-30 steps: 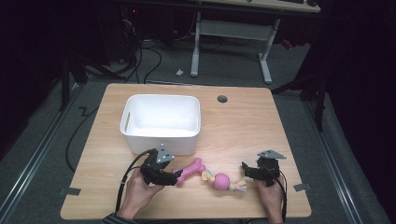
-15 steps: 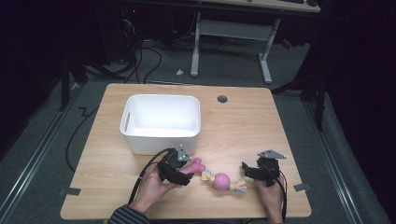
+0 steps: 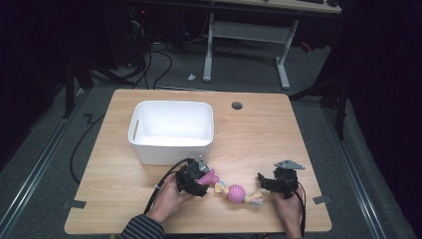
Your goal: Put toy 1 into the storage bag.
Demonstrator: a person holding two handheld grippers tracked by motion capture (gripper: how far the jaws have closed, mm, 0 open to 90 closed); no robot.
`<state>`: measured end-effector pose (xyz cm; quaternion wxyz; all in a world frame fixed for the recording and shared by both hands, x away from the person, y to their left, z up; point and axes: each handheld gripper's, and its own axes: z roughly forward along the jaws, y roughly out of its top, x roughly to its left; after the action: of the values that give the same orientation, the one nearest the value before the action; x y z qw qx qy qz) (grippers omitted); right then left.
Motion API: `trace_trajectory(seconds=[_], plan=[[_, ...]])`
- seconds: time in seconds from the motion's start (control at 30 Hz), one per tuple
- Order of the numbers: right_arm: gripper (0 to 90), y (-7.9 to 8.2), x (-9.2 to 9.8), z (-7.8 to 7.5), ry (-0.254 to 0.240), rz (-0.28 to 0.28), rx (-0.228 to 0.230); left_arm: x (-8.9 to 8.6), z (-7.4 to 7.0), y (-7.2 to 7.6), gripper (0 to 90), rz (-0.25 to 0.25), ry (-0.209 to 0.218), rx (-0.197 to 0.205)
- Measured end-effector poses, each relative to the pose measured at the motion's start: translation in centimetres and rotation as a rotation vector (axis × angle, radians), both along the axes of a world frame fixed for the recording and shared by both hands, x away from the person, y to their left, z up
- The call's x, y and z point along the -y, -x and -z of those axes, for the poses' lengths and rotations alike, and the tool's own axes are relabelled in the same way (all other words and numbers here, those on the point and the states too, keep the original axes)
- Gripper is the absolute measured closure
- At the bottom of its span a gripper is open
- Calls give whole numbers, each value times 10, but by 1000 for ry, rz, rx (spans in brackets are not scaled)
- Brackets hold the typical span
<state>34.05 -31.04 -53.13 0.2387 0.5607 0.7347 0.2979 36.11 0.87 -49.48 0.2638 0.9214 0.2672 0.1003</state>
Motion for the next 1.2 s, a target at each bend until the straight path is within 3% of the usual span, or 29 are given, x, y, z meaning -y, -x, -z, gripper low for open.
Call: trace_trajectory(seconds=[0.3, 0.5, 0.67, 0.87, 1.1, 1.2], plan=[[153, 0, 0, 0, 1, -1, 1, 3, 7, -4, 469, 9, -37, -18], [153, 0, 0, 0, 3, -3, 2, 4, 9, -4, 532, 17, -33, -29], [153, 0, 0, 0, 3, -3, 1, 3, 10, 0, 577, 38, -44, 6], [153, 0, 0, 0, 3, -3, 1, 1, 7, 5, 588, 48, -52, 18], [153, 0, 0, 0, 3, -3, 1, -6, -2, 9, 588, 38, -14, 30], [153, 0, 0, 0, 4, -4, 2, -11, -8, 12, 587, 51, -3, 15]])
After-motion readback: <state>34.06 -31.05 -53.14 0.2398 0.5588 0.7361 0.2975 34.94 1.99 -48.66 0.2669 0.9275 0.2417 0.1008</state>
